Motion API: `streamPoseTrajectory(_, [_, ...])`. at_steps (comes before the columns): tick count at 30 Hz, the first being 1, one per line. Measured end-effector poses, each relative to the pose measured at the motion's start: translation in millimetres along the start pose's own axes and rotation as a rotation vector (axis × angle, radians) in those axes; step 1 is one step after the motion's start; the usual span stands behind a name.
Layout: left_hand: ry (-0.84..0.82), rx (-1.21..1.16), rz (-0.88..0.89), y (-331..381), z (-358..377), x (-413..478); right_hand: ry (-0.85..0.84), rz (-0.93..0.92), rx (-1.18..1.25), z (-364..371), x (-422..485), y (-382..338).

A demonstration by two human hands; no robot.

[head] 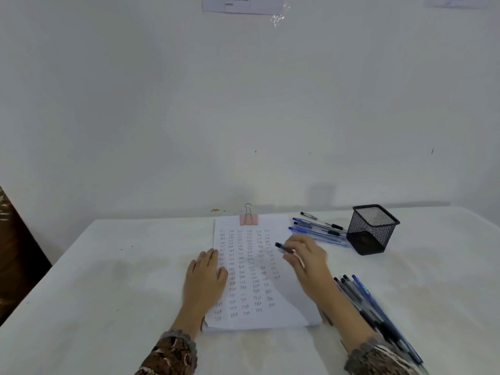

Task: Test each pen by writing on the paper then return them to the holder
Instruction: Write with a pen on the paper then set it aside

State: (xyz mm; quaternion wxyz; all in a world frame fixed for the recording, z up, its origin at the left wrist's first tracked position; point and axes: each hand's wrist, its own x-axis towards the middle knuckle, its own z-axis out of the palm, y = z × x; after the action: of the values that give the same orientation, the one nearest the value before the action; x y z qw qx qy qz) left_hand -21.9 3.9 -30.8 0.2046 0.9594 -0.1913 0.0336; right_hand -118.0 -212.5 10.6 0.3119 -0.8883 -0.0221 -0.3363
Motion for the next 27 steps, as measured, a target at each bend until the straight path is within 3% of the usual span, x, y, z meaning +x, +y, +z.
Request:
streamPoseTrajectory(4, [0.001, 0.004, -0.001, 0, 0, 1, -0.002, -0.078, 0.052, -56, -16, 12])
streamPoseTrajectory(10, [-0.003, 0.019, 0.003, -1, 1, 2, -0.320, -0.012, -0.248, -101, -59, 49])
streamPoseTrajectory(16, [-0.004, 0.014, 0.007, -1, 1, 1, -0.546, 0.059, -0.245, -119, -64, 55])
streamPoseTrajectory(21, [-0.007, 0.011, 0.002, 1, 0, 1, -0.829, 0.143, -0.327, -128, -51, 47])
streamPoseTrajectory(27, [-0.003, 0.034, 0.001, 1, 0, 1, -0.817, 0.256, -0.329, -131, -19, 26])
